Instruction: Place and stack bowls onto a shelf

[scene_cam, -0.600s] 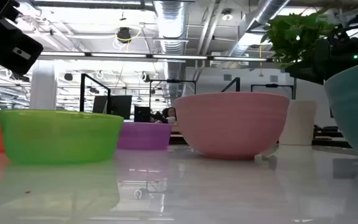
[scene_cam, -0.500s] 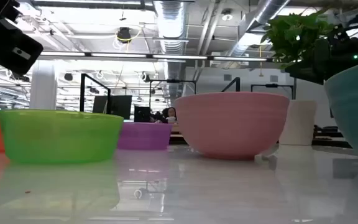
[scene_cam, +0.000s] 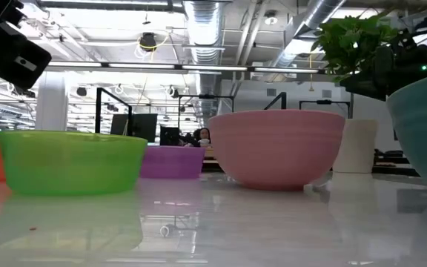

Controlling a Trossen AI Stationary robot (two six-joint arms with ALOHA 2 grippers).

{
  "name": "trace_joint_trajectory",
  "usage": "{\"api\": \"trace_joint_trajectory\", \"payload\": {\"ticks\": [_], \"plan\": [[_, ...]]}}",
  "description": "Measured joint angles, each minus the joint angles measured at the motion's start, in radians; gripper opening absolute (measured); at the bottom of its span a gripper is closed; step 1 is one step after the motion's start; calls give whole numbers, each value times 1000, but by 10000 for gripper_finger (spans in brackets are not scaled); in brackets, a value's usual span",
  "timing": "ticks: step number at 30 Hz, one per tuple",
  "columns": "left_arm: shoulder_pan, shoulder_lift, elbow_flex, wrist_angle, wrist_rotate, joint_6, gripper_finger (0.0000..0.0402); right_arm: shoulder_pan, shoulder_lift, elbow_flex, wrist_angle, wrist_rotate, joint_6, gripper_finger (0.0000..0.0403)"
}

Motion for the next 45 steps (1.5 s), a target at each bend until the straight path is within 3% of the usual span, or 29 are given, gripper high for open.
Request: {"api": "trace_joint_trajectory", "payload": {"ticks": [19, 34, 37, 40, 42, 45], "plan": [[0, 0, 0, 0, -33, 0, 245, 0, 0, 0, 0, 0, 0, 203], [0, 0, 0, -10, -481, -26, 245, 0, 0, 0, 0, 0, 0, 203], [0, 0, -1, 1, -618, -25, 245, 0, 0, 0, 0, 0, 0, 203], [0, 0, -1, 42, -852, -20, 245, 0, 0, 0, 0, 0, 0, 203], [1, 0, -1, 106, -936, -110, 245, 0, 0, 0, 0, 0, 0, 203], [1, 7, -1, 232, -947, -243, 245, 0, 0, 0, 0, 0, 0, 203]]}}
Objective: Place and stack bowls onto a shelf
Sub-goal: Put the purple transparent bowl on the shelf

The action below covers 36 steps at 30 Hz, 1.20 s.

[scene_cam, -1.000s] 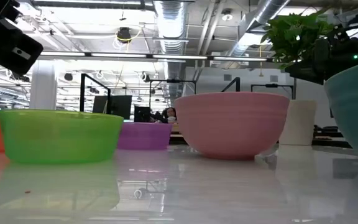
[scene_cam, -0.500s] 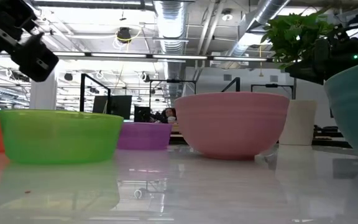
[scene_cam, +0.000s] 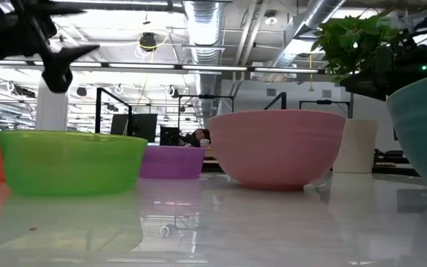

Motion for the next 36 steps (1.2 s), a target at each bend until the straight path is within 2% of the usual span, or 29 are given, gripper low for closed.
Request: {"api": "trace_joint_trajectory", "payload": {"ticks": [3, 6, 11, 15, 19, 24, 26, 31, 34, 36], "plan": [[0, 12, 0, 133, -10, -72, 245, 0, 0, 0, 0, 0, 0, 203], [0, 29, 0, 318, -88, -95, 245, 0, 0, 0, -1, 0, 0, 203], [0, 79, 0, 601, -194, -3, 245, 0, 0, 0, -4, 0, 0, 203], [0, 141, 38, 624, -227, 19, 245, 0, 0, 0, -5, 0, 0, 203], [0, 267, 154, 528, -255, -5, 245, 0, 0, 0, -5, 0, 0, 203], [0, 505, 403, 325, -184, -22, 245, 1, 0, 0, 0, -3, 18, 203], [0, 613, 523, 189, -166, -24, 245, 11, -1, 0, 7, -61, 139, 203], [15, 869, 826, -218, -97, -84, 245, 42, 0, 0, 76, -293, 562, 203], [34, 1005, 994, -416, -17, -109, 245, 68, 0, 0, 113, -346, 757, 203], [48, 1089, 1096, -524, 54, -112, 245, 87, 0, 0, 92, -370, 832, 203]]}}
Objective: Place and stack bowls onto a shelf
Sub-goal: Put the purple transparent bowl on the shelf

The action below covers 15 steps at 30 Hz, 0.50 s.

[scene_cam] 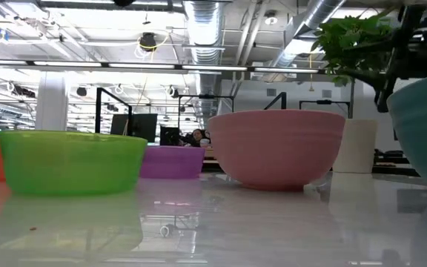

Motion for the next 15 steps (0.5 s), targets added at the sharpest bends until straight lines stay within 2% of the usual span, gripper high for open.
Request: {"api": "trace_joint_trajectory", "payload": {"ticks": [4, 8, 11, 15], "plan": [[33, 146, 192, -190, 133, 47, 245, 37, 0, 0, -71, -26, 60, 203], [67, 264, 333, -418, 154, 96, 245, 72, 1, 2, -152, -27, 157, 203], [94, 342, 380, -542, 154, 116, 245, 92, 2, 3, -153, -36, 116, 203], [128, 425, 381, -603, 167, 182, 245, 111, 2, 3, -155, -32, 109, 203]]}}
